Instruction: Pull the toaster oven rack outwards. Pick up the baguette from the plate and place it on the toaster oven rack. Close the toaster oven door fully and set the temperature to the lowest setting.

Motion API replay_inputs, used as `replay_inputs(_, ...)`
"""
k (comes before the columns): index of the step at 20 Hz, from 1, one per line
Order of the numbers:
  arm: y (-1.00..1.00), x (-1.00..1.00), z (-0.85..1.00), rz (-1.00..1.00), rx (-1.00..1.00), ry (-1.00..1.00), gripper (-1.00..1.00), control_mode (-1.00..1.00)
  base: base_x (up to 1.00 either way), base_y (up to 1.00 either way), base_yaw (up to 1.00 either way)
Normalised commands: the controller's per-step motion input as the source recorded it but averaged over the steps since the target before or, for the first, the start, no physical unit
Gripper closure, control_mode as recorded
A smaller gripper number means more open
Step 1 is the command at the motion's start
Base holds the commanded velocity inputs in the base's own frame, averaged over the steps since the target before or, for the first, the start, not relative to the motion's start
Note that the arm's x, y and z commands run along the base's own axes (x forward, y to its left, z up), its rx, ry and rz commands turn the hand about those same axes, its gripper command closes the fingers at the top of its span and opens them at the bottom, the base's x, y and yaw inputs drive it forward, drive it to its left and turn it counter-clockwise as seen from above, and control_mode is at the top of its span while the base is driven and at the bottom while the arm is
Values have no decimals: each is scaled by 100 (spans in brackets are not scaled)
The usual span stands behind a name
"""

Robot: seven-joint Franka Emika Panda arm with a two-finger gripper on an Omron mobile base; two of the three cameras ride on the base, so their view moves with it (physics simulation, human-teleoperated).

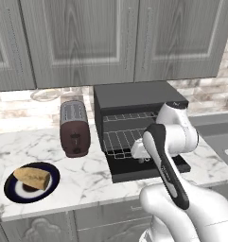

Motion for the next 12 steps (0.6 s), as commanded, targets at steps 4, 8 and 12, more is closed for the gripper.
replay_inputs(4,65,-42,32,0,-2,0,-100,-100,0,0,0)
replay_inputs(8,70,-42,21,0,-3,0,-100,-100,0,0,0)
replay_inputs(12,63,-33,14,1,-3,2,-100,-100,0,0,0)
